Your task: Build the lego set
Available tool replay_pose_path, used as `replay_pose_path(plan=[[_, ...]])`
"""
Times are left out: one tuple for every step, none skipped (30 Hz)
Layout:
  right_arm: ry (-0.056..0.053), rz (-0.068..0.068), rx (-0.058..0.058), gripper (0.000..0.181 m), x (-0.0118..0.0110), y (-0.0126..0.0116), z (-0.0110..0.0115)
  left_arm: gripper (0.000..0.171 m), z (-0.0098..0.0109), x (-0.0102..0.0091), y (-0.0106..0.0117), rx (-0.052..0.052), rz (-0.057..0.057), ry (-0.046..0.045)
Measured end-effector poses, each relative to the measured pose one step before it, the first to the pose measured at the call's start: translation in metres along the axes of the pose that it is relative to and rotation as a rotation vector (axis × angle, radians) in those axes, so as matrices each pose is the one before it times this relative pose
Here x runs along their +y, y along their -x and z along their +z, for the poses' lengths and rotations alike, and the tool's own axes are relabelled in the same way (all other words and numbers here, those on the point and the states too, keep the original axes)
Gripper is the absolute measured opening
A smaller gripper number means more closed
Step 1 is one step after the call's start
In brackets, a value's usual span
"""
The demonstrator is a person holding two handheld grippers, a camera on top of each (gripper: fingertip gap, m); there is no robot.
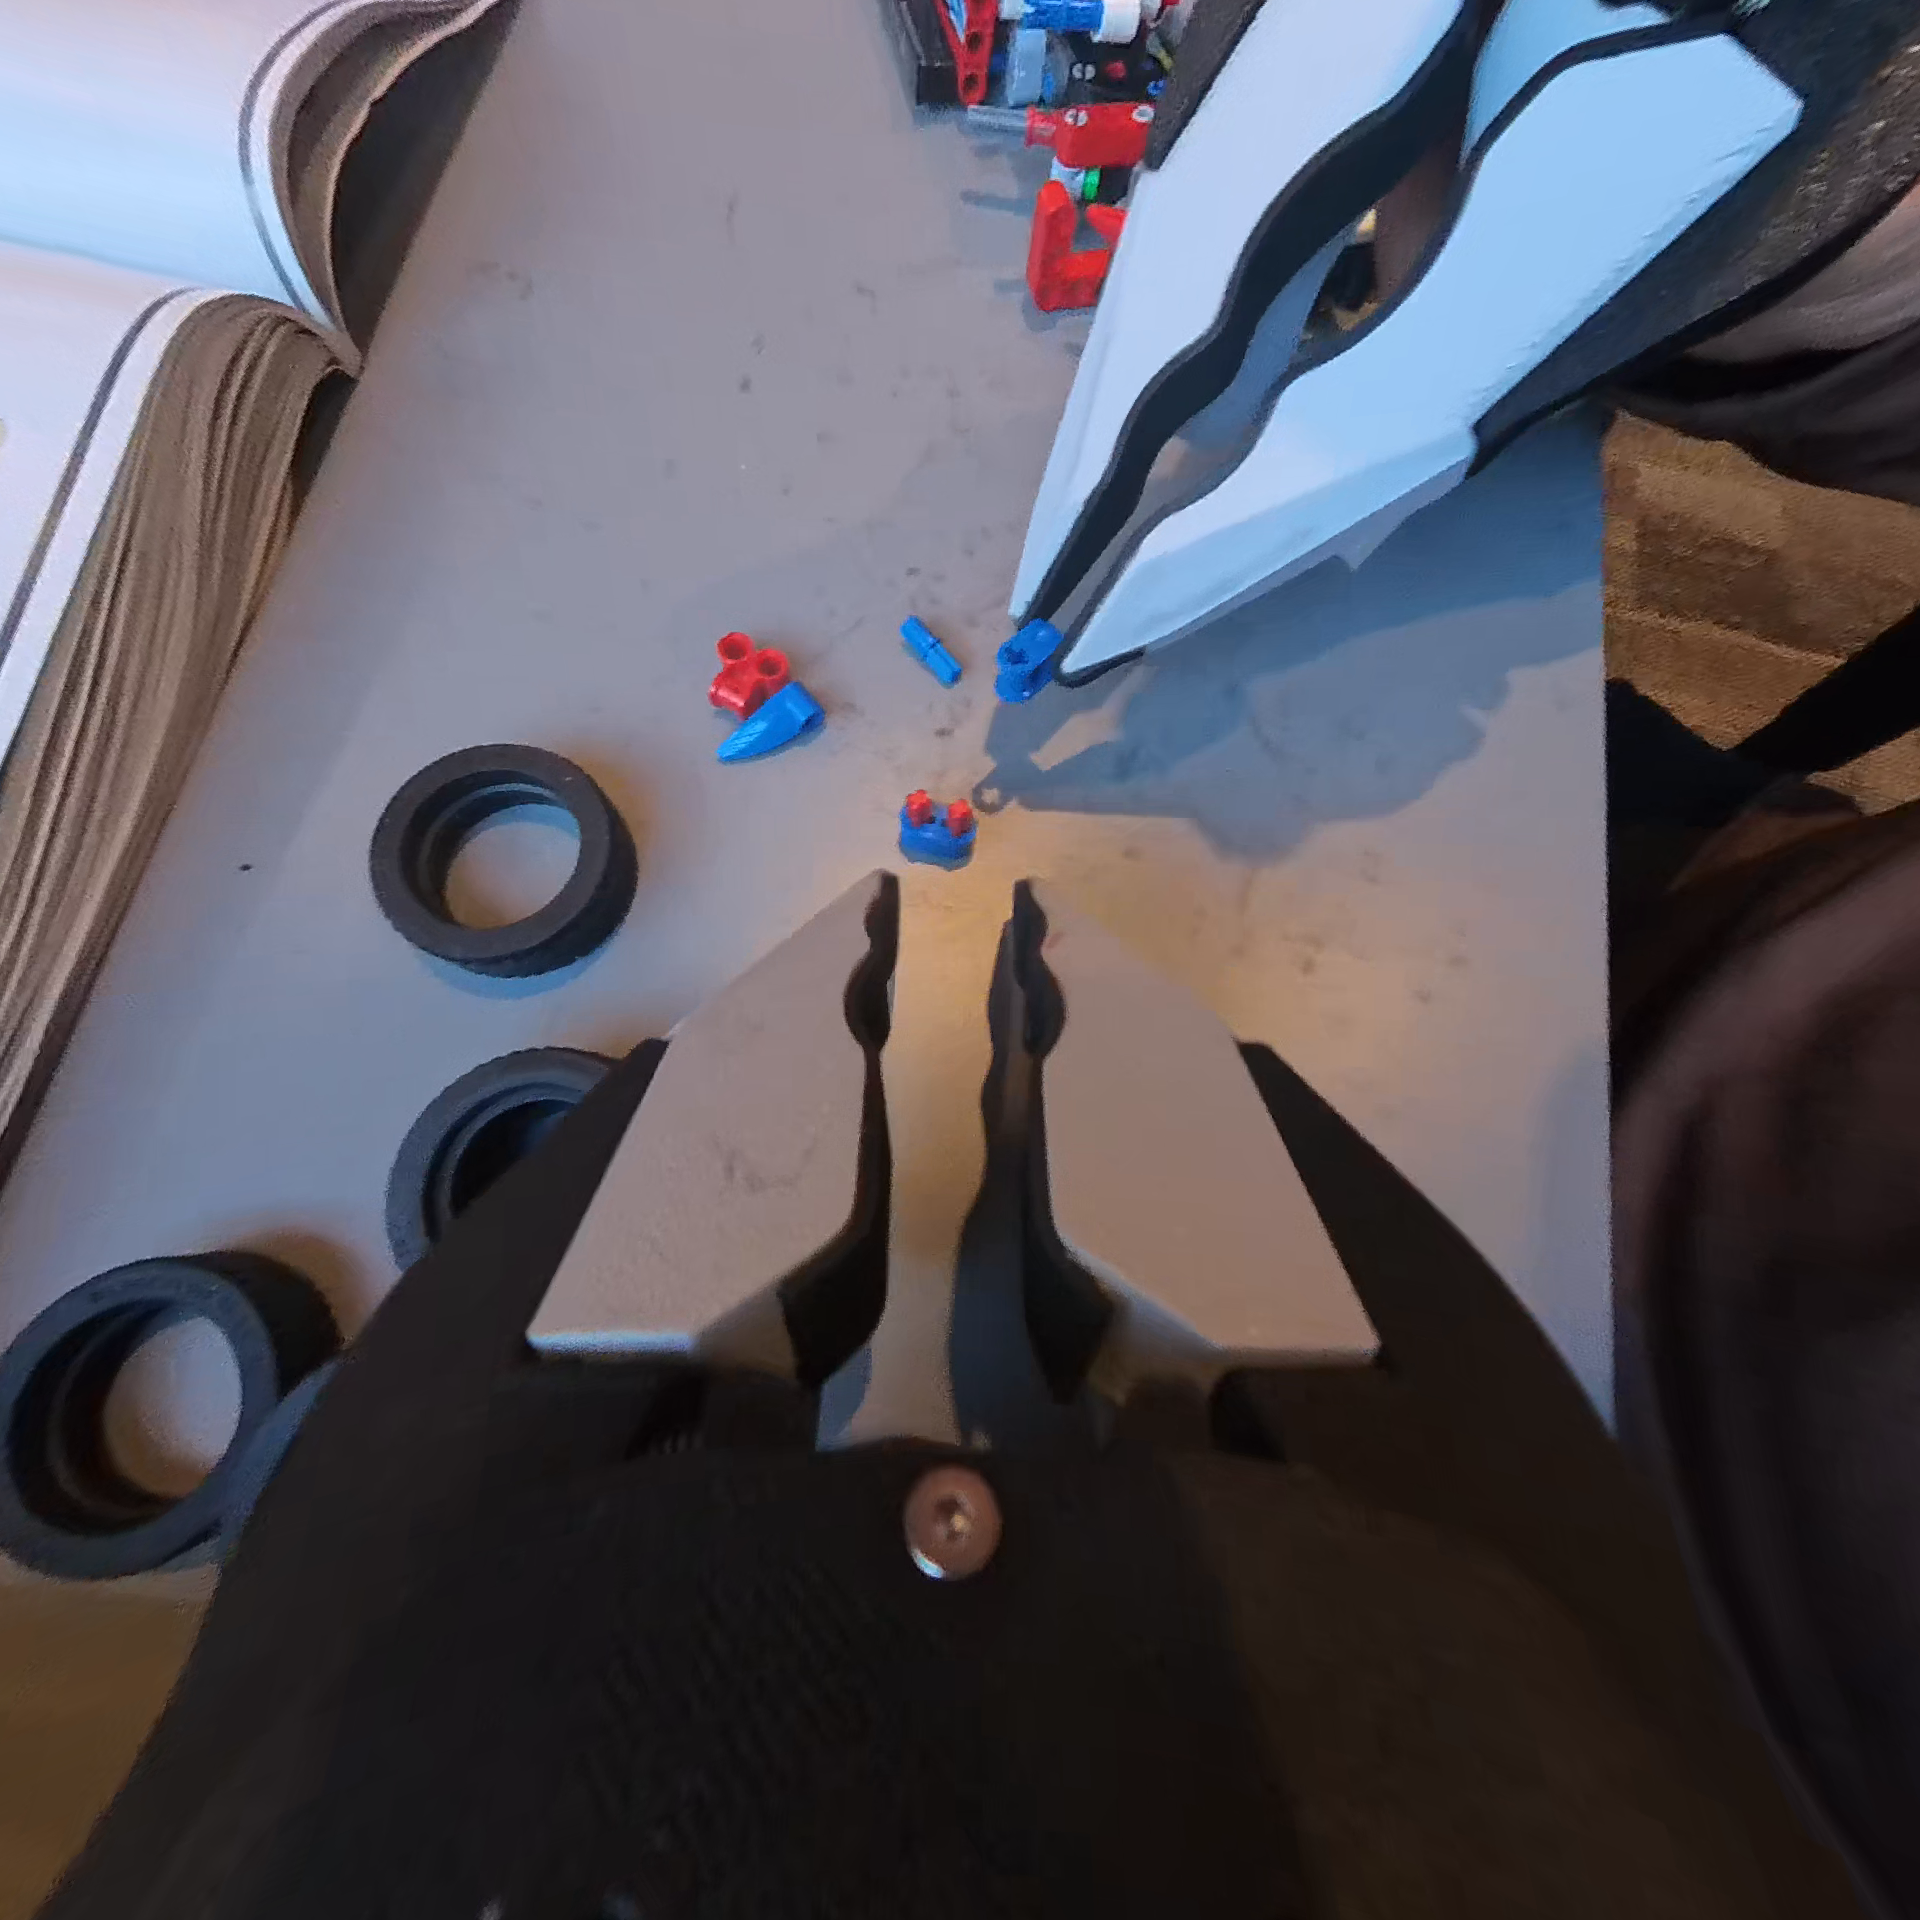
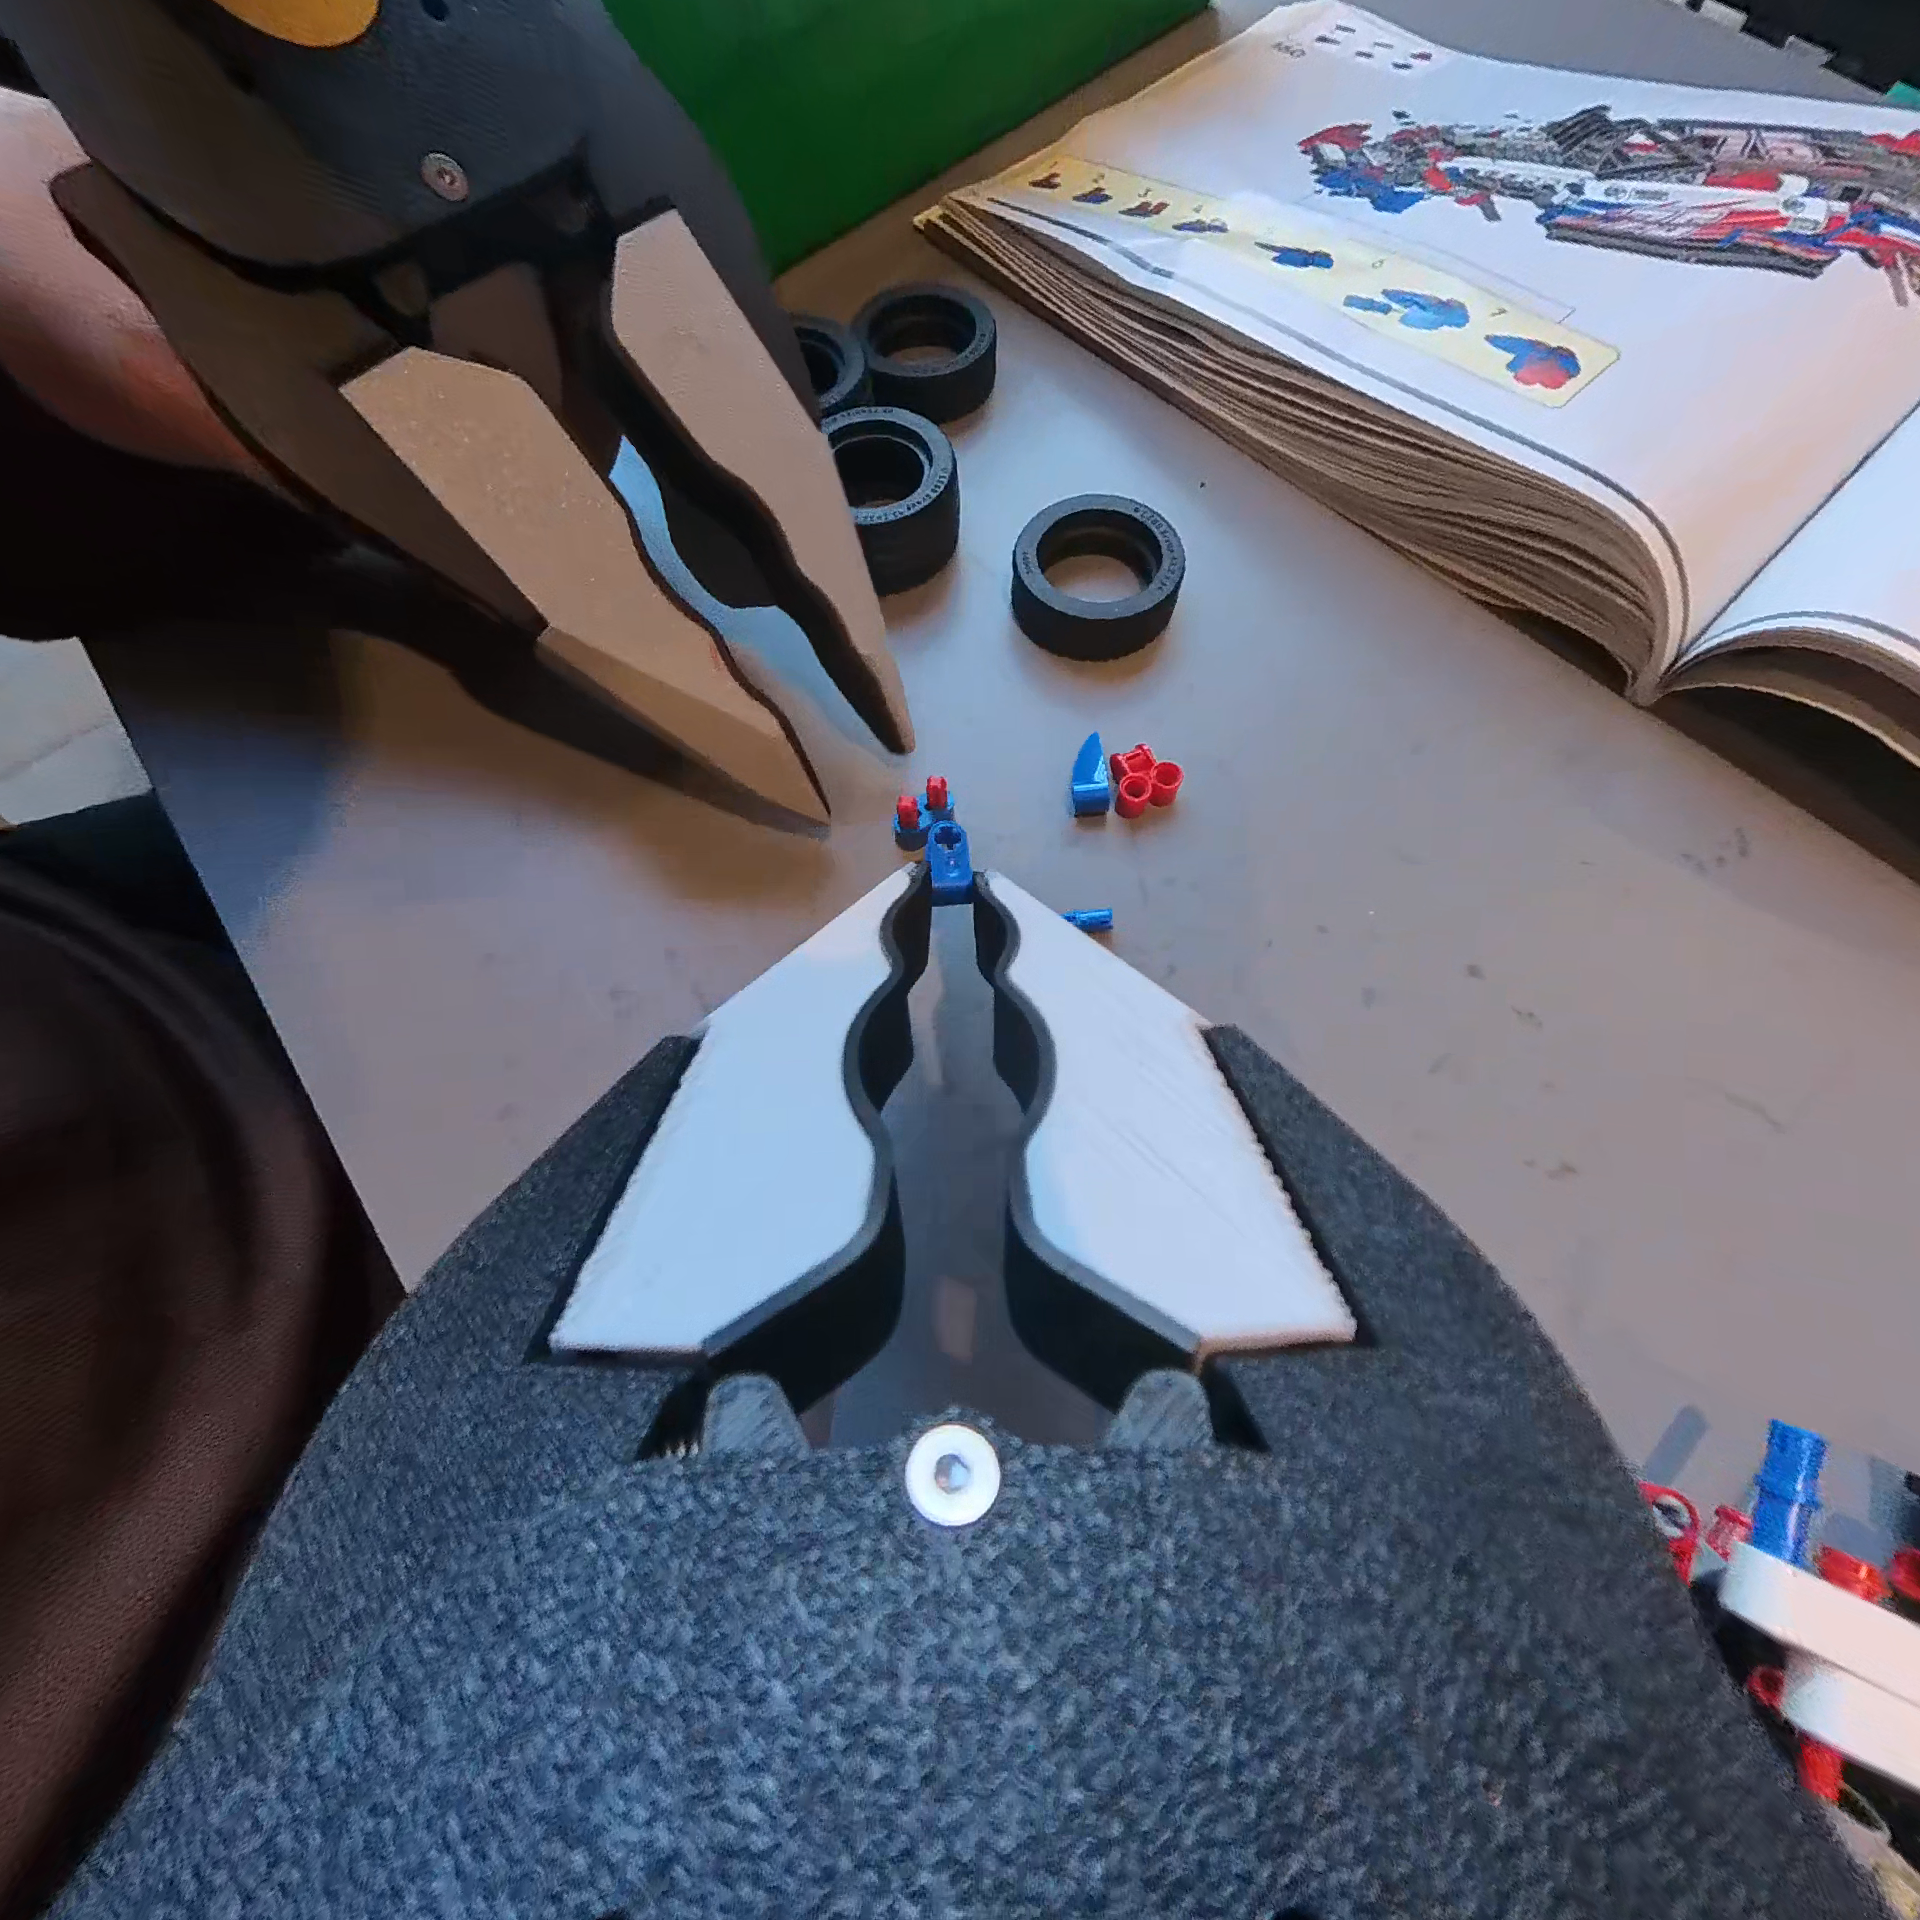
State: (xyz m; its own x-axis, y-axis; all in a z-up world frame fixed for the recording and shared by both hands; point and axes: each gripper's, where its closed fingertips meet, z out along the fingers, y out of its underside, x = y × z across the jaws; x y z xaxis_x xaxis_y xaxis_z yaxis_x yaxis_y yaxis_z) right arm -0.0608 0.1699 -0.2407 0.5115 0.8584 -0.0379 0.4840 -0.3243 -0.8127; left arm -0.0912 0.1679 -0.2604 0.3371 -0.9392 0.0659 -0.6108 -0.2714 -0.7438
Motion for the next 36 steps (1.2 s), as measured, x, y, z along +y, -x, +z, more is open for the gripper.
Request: replay_pose_path(plan=[[-0.0028,0.0003,0.0016,0.007,0.00041,-0.00069,-0.00045,0.02,0.00014,-0.00067,0.00201,-0.0068,0.0042,-0.00257],[-0.0003,0.0024,0.0003,0.007,0.00075,-0.0007,-0.00011,0.022,0.00076,-0.00137,0.00116,-0.0019,0.0034,-0.00479],[-0.0012,0.0038,-0.0021,0.007,0.00036,-0.00052,-0.00004,0.023,0.00128,-0.00172,0.00063,0.0012,0.0046,-0.00367],[-0.005,0.004,-0.0034,0.007,-0.00047,-0.00018,-0.00022,0.023,0.00151,-0.00136,0.00062,0.0005,0.008,-0.00199],[-0.0063,0.0034,-0.0041,0.007,-0.00082,-0.00008,-0.00042,0.023,0.0015,-0.00107,0.00115,-0.0027,0.0092,0.00155],[-0.0046,0.0028,-0.0025,0.007,-0.00053,-0.00025,-0.00028,0.022,0.0014,-0.00096,0.00113,-0.0025,0.0098,0.0017],[-0.0034,0.0017,-0.0014,0.007,-0.00032,-0.00047,-0.00007,0.022,0.00118,-0.00091,0.00078,-0.0005,0.0098,0.00001],[-0.0024,0.0007,-0.0032,0.007,0.00002,-0.00025,0.0001,0.022,0.00091,-0.00083,0.00072,-0.0002,0.0093,-0.00039],[-0.0018,0.0002,-0.0032,0.007,0.0002,-0.00011,0.00027,0.023,0.00087,-0.00044,0.00055,0.0002,0.0086,0.0007],[0.0003,0.0002,-0.0002,0.007,0.00036,-0.00025,0.00037,0.023,0.00076,-0.00045,0.00007,0.0033,0.0092,0.00099],[0.0024,-0.0015,-0.0017,0.007,0.00033,0.00015,0.00037,0.023,0.00074,-0.00008,0.00034,0.0009,0.0078,0.00212],[-0.0003,-0.0061,0.0002,0.007,-0.0003,0.0001,0.00028,0.023,0.00074,-0.00006,0.00034,0.0009,0.0061,0.00249],[-0.0004,-0.0078,0.0029,0.007,-0.00031,-0.00007,0.00049,0.023,0.00063,0.00004,-0.00023,0.0047,0.0065,0.00258],[0.0037,-0.0064,0.0016,0.007,0.00021,-0.00004,0.00061,0.023,0.00063,0.00004,-0.00041,0.0054,0.0053,0.00257],[0.0045,-0.0059,-0.0007,0.007,0.00042,0.00034,0.00074,0.023,0.00044,0.0002,0.00005,0.0022,0.003,0.0025],[0.0002,-0.0068,-0.0002,0.007,-0.00025,0.00043,0.00045,0.023,0.00045,0.00003,0.0003,0.0011,0.0016,0.00208],[-0.0042,-0.0068,0.0001,0.007,-0.00098,0.00065,0.00022,0.023,0.00028,-0.00003,-0.00019,0.0047,0.0023,0.00112],[-0.0033,-0.0054,-0.0002,0.007,-0.00081,0.00071,0.00026,0.023,0.00019,0.0,-0.00013,0.004,0.001,0.00039],[-0.0001,-0.0041,0.0028,0.007,-0.00027,0.00029,0.00043,0.023,0.00018,0.00021,0.00016,0.0031,-0.0011,0.00126],[0.0032,-0.004,0.004,0.007,0.00028,0.0,0.00075,0.023,0.0002,0.00033,-0.00014,0.0055,-0.0037,0.00141],[0.0027,-0.0045,0.0035,0.007,0.00007,-0.0001,0.00064,0.023,0.00018,0.00034,-0.00044,0.0097,-0.0055,0.00158],[0.0026,-0.0028,0.0012,0.007,0.00007,0.00017,0.00078,0.023,0.00014,0.00041,-0.00074,0.0121,-0.0066,0.00224],[0.0035,-0.0002,0.0001,0.007,0.0001,0.00003,0.00085,0.023,0.0003,0.00043,-0.00072,0.0129,-0.0068,0.00316],[0.0051,0.0019,-0.0019,0.007,0.00034,0.00028,0.00087,0.023,0.00008,0.00046,-0.00134,0.0149,-0.0038,0.00267],[0.0075,0.004,-0.0025,0.007,0.00064,-0.00003,0.00074,0.023,-0.00035,0.00009,-0.0012,0.0096,0.0005,-0.0012],[0.0063,0.0045,-0.0026,0.007,0.00058,0.00001,0.00065,0.024,-0.00113,-0.00052,-0.0005,0.0002,0.0049,-0.00709],[0.0049,0.0052,-0.0056,0.008,0.00042,0.00051,0.00033,0.024,-0.00178,-0.00086,-0.00007,-0.0048,0.007,-0.01228],[0.0028,0.0041,-0.006,0.008,0.00006,0.00047,-0.00012,0.024,-0.00202,-0.00112,-0.00049,-0.0014,0.0069,-0.01415],[0.0001,0.0014,-0.0014,0.007,-0.00029,-0.00002,-0.00044,0.024,-0.00162,-0.00105,-0.00049,0.0011,0.0043,-0.01282],[0.0002,0.0002,0.0013,0.007,-0.00018,-0.00057,-0.00059,0.024,-0.00107,-0.00069,0.00068,-0.0024,-0.0025,-0.00799],[-0.001,0.0002,0.0026,0.007,-0.00023,-0.00084,-0.00035,0.024,0.00006,-0.00001,0.0006,0.0029,-0.0075,-0.00011],[-0.0018,0.0011,0.0033,0.007,0.00003,-0.00116,-0.00013,0.024,0.00123,0.00115,0.00005,0.0096,-0.0086,0.01086],[-0.0005,0.003,0.0025,0.007,0.00034,-0.0011,0.00028,0.024,0.00173,0.00185,-0.00017,0.0104,-0.0068,0.0173],[0.0011,0.005,-0.0008,0.007,0.00061,-0.00062,0.00043,0.024,0.00176,0.00174,-0.00031,0.0084,-0.0017,0.01629],[0.0027,0.0061,-0.0034,0.007,0.00054,0.00006,0.00038,0.024,0.00127,0.00101,-0.00046,0.005,0.0021,0.01077],[-0.0002,0.004,-0.0036,0.007,-0.00024,0.00048,-0.00006,0.024,0.00051,0.00025,-0.00082,0.0036,0.0044,0.00323]])
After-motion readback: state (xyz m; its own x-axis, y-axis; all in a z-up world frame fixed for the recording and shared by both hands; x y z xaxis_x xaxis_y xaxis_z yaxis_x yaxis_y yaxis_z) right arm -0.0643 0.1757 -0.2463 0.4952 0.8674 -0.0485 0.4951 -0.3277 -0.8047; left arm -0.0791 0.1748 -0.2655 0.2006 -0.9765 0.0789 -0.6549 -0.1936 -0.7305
